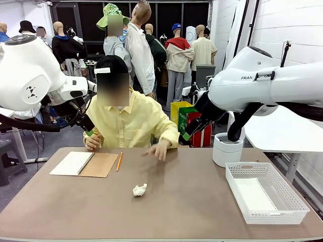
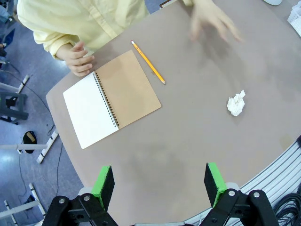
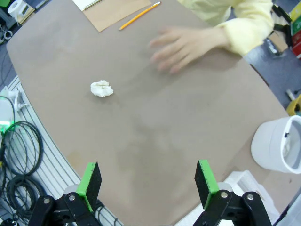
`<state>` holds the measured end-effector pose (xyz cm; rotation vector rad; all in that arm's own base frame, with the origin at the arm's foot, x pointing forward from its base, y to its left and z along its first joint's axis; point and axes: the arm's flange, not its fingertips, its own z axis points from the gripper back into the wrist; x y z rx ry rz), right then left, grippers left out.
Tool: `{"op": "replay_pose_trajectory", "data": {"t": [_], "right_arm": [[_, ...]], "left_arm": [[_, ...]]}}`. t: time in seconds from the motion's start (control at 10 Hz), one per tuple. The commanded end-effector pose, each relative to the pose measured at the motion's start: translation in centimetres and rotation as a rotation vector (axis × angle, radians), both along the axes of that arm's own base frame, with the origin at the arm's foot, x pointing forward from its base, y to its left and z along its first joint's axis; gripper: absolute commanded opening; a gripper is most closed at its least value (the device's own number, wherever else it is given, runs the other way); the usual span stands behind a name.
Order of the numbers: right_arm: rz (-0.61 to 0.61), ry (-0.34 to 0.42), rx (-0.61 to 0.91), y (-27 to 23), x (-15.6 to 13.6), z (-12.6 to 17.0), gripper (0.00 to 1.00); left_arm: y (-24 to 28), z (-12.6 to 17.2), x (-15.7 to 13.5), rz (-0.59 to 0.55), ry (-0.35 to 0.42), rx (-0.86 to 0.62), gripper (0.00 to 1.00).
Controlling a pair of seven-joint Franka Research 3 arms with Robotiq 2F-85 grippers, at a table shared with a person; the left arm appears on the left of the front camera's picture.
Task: Sort the paper based on its condition.
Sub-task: If a person hands you a paper, place it in the Organizing basket , and if it's crumpled, put it in the Trash can.
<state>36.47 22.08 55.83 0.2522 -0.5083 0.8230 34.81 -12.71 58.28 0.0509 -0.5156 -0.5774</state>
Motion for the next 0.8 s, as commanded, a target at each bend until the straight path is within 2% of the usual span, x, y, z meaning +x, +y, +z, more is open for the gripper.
{"op": "replay_pose_trajectory", "data": {"t": [0.0,0.4,0.7], "right_arm": [[0.000,0.000,0.000,0.0,0.0,0.0,1.00],[0.150,0.002,-0.107,6.0,1.5,-2.0,1.00],[0.255,0.007,-0.242,12.9,2.1,-5.5,1.00]], "left_arm": [[0.1,0.0,0.0,-0.004,-0.005,-0.003,1.00],[0.1,0.0,0.0,-0.004,-0.005,-0.003,1.00],[0.1,0.0,0.0,-0.004,-0.005,-0.003,1.00]]}}
